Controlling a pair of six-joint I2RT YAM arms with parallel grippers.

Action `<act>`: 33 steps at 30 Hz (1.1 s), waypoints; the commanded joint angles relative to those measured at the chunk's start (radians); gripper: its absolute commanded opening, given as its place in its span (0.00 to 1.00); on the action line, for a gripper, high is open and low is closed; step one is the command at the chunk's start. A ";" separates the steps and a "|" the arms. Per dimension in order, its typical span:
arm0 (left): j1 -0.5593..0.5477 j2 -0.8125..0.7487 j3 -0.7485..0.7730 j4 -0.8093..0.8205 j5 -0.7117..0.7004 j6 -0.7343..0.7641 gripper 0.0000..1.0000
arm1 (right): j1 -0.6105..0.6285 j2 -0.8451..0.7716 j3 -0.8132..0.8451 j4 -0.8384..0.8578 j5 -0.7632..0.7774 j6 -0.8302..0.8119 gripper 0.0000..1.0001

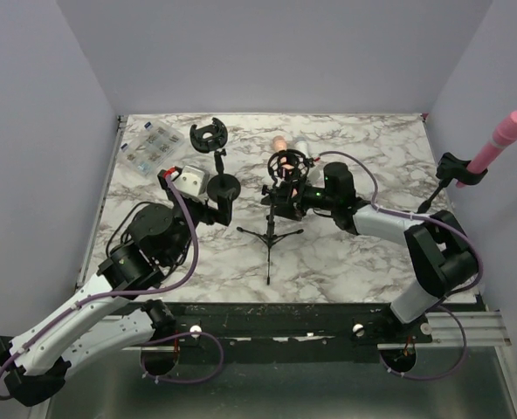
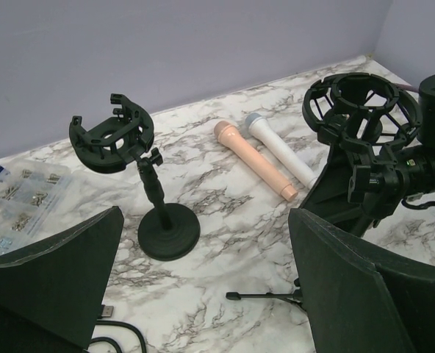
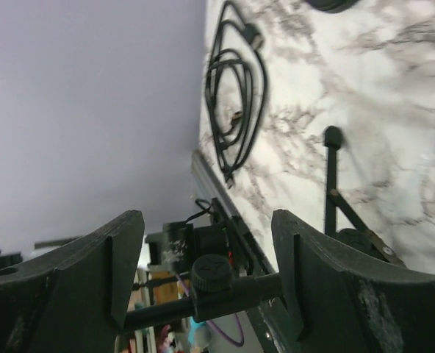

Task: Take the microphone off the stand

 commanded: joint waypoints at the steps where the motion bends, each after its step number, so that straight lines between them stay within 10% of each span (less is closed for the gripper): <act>1: 0.004 -0.019 0.030 -0.003 0.022 -0.003 0.98 | 0.005 -0.051 0.071 -0.446 0.177 -0.148 0.76; 33: 0.004 -0.029 0.035 -0.008 0.028 -0.007 0.98 | 0.066 -0.122 0.200 -0.650 0.125 -0.181 0.54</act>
